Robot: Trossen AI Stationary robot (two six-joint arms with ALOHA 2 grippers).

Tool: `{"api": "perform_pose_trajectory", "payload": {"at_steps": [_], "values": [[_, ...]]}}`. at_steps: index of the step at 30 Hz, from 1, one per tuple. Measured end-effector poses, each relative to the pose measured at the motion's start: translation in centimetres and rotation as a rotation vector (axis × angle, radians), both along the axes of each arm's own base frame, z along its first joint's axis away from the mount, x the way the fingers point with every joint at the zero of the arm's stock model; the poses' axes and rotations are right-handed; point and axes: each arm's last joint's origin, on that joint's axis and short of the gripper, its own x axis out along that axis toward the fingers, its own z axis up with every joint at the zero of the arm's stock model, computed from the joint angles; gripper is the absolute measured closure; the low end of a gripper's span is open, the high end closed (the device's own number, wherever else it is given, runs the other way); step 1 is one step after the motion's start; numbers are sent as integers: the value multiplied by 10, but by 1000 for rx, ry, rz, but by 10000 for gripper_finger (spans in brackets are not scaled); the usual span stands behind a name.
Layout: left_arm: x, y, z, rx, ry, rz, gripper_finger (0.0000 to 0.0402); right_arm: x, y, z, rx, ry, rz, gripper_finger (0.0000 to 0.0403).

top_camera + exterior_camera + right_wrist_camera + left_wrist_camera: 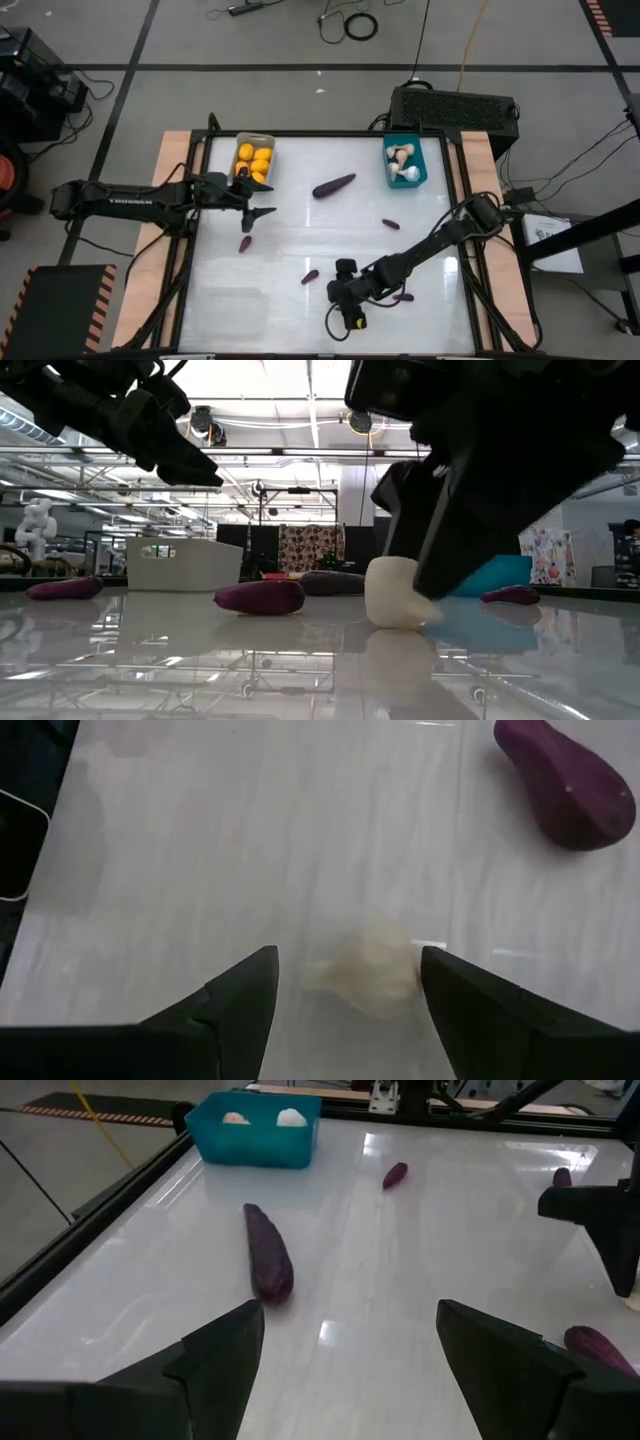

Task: Sort produce into baskets
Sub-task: Put the garlic into the blue bin

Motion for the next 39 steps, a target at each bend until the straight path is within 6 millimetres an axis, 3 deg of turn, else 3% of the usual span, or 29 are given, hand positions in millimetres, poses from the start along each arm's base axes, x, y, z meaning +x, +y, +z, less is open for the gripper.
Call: {"api": "perform_pose_trajectory", "payload": {"at_steps": [7, 18, 24, 33, 39], "values": [[0, 0, 0, -1, 2, -2, 97, 1, -1, -2, -1, 1, -7, 185], [6, -3, -4, -36, 5, -138, 97, 3, -5, -2, 32, 13, -71, 326], [10, -3, -8, -41, 23, -139, 97, 8, -10, 2, 77, 33, -148, 367], [14, -3, -13, -59, 40, -172, 97, 25, -33, 61, -13, 200, -190, 369], [20, -16, -10, -146, -13, -391, 97, 28, -67, 98, -200, 290, -150, 382]]}}
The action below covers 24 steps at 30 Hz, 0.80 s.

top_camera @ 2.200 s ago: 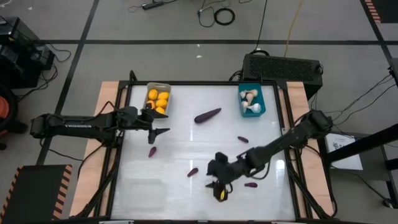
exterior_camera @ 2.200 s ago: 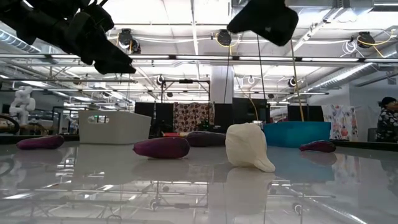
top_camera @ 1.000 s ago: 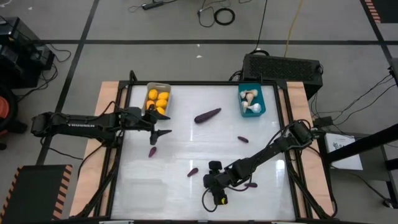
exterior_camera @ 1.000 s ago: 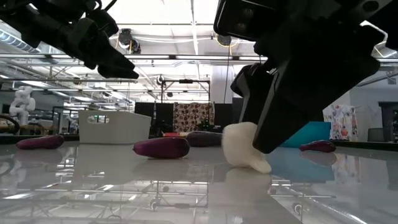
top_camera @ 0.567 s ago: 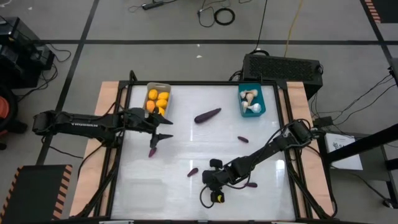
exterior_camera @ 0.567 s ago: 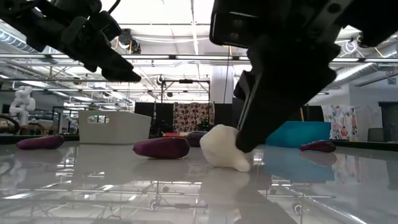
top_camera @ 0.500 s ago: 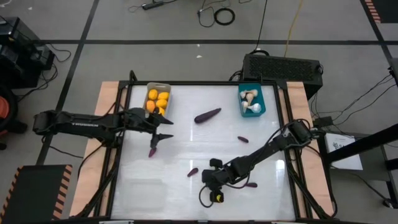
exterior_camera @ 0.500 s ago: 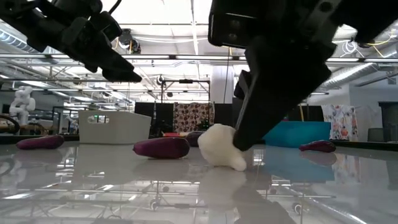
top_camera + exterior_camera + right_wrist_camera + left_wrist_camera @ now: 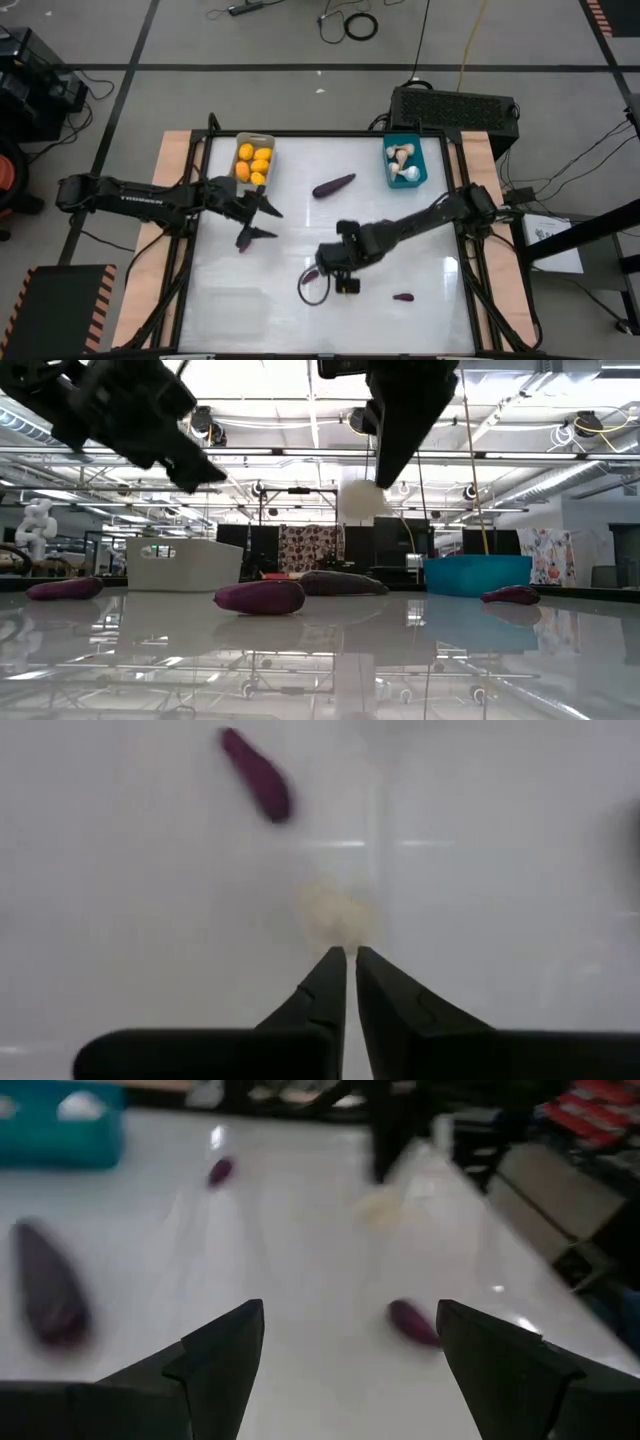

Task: Sort produce into baskets
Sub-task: Put the garlic into the blue bin

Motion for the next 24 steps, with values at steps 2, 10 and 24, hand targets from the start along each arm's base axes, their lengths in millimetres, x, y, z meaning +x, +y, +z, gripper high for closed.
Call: {"api": "perform_pose_trajectory", "payload": {"at_steps": [2, 10, 24], "values": [[4, -8, 6, 4, -29, -39, 98, -1, -13, 10, -40, 21, 45, 388], [14, -24, 10, 66, 10, -52, 98, -24, -96, 53, -72, 58, -18, 401], [17, -25, 5, 123, 29, -64, 98, -39, -135, 22, 110, -142, -202, 343]]}}
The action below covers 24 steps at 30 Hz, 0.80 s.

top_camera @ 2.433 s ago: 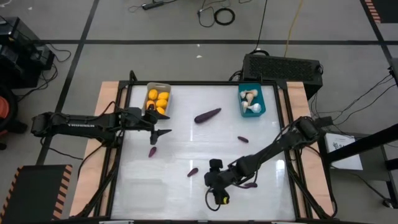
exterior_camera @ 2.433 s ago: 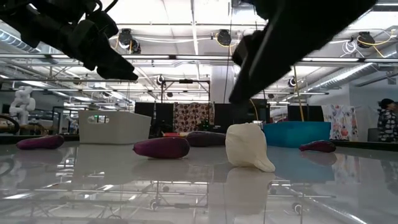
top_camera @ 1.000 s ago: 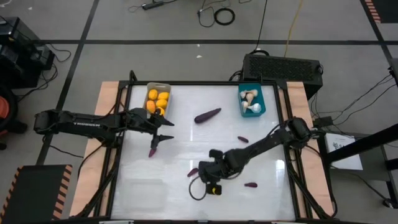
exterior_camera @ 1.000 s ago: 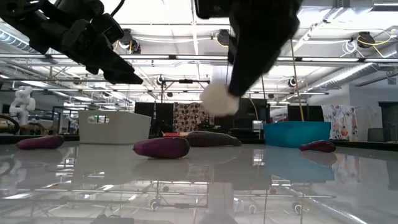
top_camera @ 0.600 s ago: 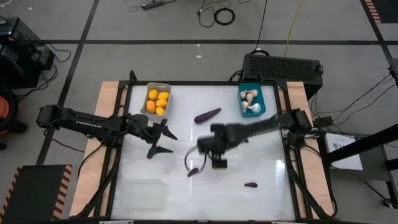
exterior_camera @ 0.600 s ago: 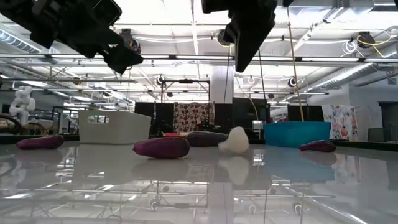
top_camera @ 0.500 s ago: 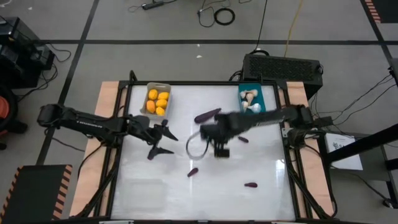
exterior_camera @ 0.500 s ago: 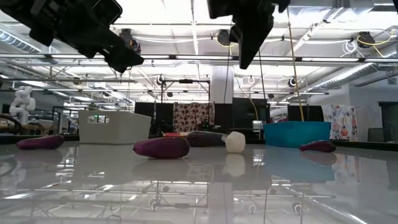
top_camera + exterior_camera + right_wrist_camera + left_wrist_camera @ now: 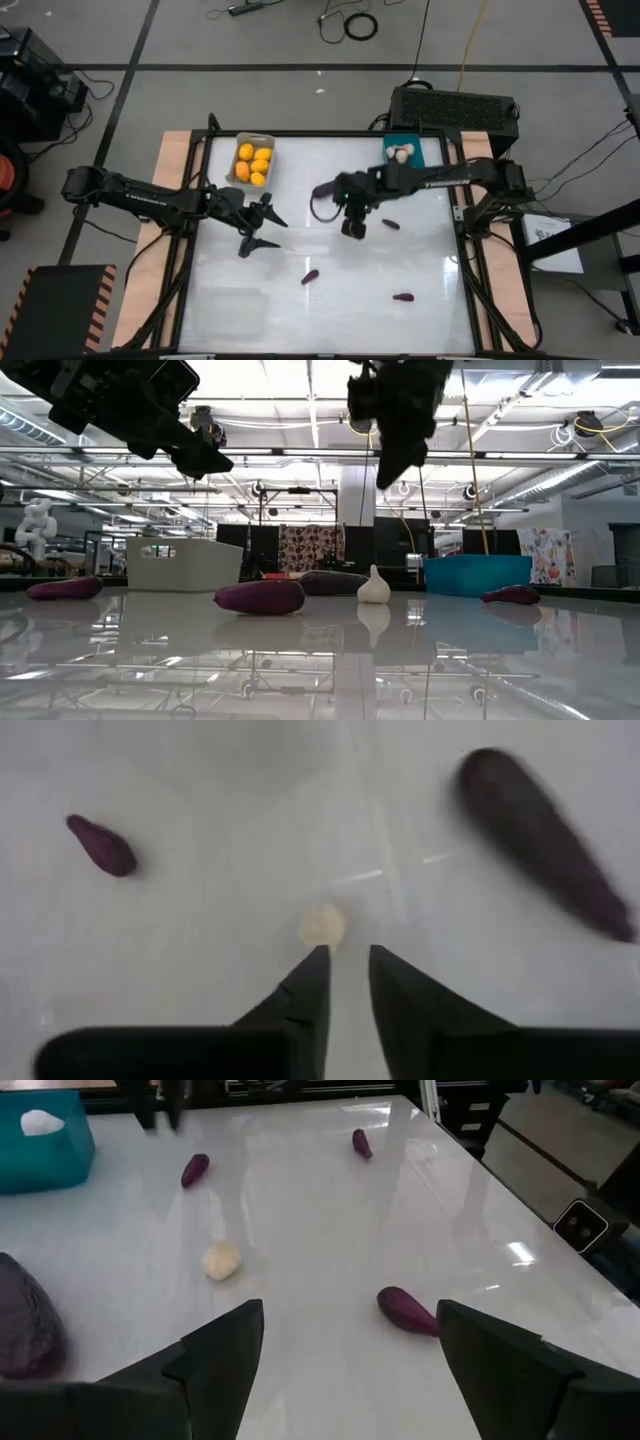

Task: Sort produce into baskets
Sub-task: Put the garlic into the blue bin

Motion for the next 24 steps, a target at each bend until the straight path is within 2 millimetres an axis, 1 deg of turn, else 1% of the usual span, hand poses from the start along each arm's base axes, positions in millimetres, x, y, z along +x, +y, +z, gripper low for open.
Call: {"api": "perform_pose_trajectory", "payload": {"at_steps": [4, 7, 9, 11, 14, 16, 18, 20, 24], "values": [[0, 0, 0, 2, -4, 1, 98, -1, 14, -29, 14, 17, 6, 288], [1, 2, 1, 22, -12, 0, 98, 6, 24, -39, 20, -67, 23, 238], [2, 3, 4, 22, -20, 8, 98, 7, 33, -50, 14, -75, 56, 204], [2, 4, 5, 21, -26, 14, 98, 15, 41, -58, 0, -128, 93, 173], [3, 4, 7, 18, -30, 16, 98, 17, 47, -75, -41, -81, 119, 136], [3, 4, 7, 18, -26, 16, 98, 21, 48, -85, -96, -66, 115, 119], [3, 5, 6, 25, -20, 30, 98, 21, 47, -96, -142, -19, 115, 109], [2, 6, 5, 46, -3, 68, 98, 26, 47, -101, -157, -33, 116, 105], [2, 10, 3, 61, 9, 109, 98, 29, 47, -113, -171, -17, 118, 104]]}}
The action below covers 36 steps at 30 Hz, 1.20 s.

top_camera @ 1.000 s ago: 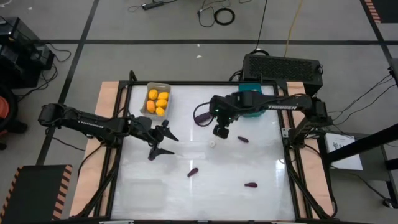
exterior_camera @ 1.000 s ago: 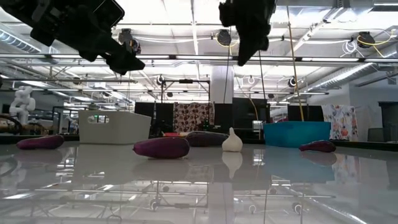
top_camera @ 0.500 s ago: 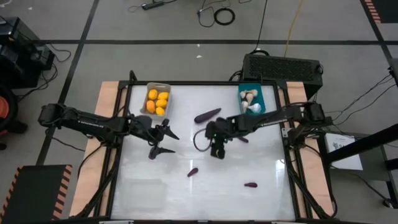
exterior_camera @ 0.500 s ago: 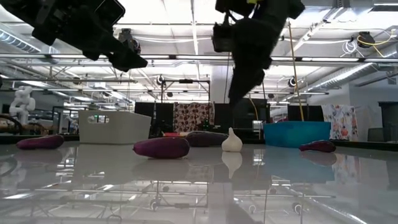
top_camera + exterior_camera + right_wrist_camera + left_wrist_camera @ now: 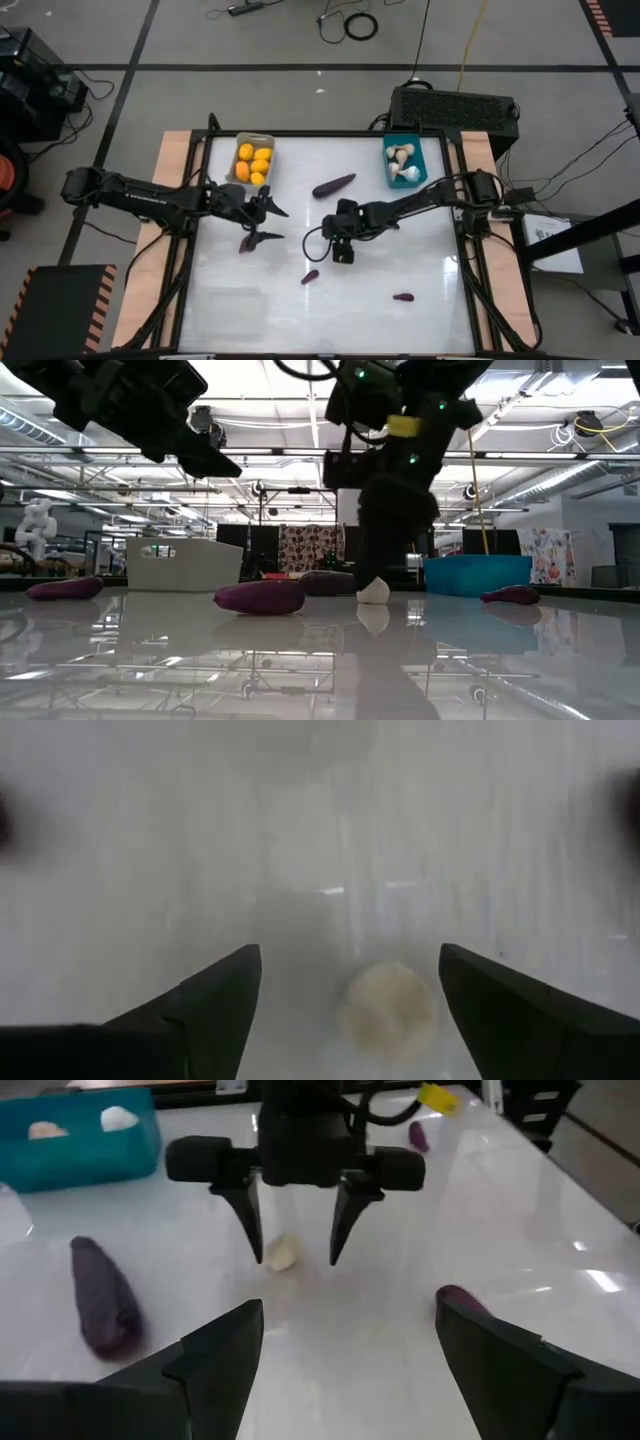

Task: Sort produce into baskets
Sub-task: Put the garlic into the blue bin

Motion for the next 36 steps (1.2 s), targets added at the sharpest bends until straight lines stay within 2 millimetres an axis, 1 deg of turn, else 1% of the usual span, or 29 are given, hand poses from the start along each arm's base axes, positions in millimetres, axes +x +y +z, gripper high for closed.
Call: {"api": "perform_pose_trajectory", "payload": {"at_steps": [8, 11, 14, 17, 20, 24, 27, 29, 32, 36], "values": [[-1, 11, -1, -4, 14, 53, 98, 1, -7, -15, 8, 64, -7, 106], [-1, 16, -1, -33, 17, 91, 98, 1, -11, -16, 50, 73, 28, 106], [-1, 21, -1, -76, 22, 145, 98, 1, -16, -16, 52, 80, 47, 119], [-1, 24, -1, -103, 24, 210, 98, 0, -19, -15, 49, 89, 63, 153], [-1, 26, -1, -127, 26, 272, 98, -2, -21, -15, 55, 112, 89, 201], [-1, 26, -1, -149, 27, 300, 98, -5, -24, -15, 44, 148, 115, 271], [-1, 26, -1, -169, 29, 312, 98, -11, -29, -10, 28, 181, 130, 311], [-1, 26, -1, -172, 29, 315, 98, -16, -33, -4, 5, 207, 150, 325], [-1, 24, -2, -192, 34, 321, 98, -24, -43, 12, -12, 234, 161, 325], [-1, 21, -3, -192, 43, 307, 98, -43, -69, 37, -2, 272, 96, 312]]}}
